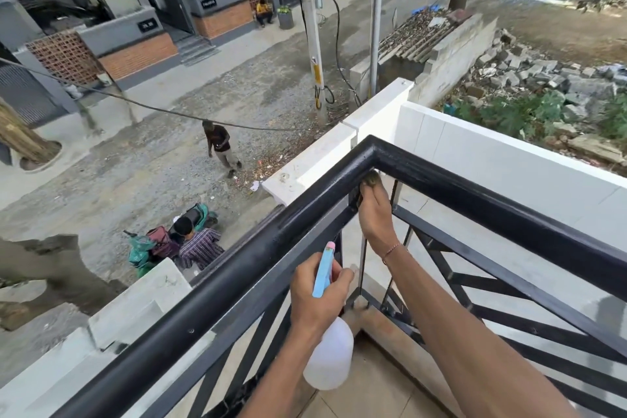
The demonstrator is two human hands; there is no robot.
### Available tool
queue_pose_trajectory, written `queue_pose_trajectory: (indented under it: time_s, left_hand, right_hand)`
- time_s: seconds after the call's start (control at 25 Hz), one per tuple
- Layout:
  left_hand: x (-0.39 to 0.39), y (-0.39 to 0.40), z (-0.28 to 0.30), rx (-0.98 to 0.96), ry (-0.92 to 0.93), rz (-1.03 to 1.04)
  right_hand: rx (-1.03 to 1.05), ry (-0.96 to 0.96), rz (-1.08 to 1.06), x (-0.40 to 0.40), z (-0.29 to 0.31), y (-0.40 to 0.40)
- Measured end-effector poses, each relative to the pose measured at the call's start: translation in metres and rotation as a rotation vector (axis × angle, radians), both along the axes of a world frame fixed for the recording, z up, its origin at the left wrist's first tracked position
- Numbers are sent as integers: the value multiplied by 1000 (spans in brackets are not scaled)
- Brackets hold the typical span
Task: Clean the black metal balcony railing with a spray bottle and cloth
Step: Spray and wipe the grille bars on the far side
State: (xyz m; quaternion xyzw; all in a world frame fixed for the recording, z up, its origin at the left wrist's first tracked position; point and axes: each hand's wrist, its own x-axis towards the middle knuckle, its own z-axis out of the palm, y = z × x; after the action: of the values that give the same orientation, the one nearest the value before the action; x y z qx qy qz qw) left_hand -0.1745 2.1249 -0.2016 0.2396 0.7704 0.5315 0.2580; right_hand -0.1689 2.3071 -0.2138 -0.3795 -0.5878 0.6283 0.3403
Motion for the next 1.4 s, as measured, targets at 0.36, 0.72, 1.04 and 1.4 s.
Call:
queue_pose_trajectory:
  time_s: [0.36, 0.72, 1.04, 1.4]
  left_hand:
    - [6, 9, 8, 7, -22, 11]
    - [18, 21, 7, 0, -26, 75]
    - [14, 35, 9, 8, -30, 25]
    - [18, 63, 21, 63, -40, -50]
  right_hand:
    - [463, -316, 388, 36, -17, 3]
    - [430, -203, 2, 8, 12, 10]
    - [461, -264, 17, 0, -24, 15]
    - [169, -226, -183, 84, -9, -6]
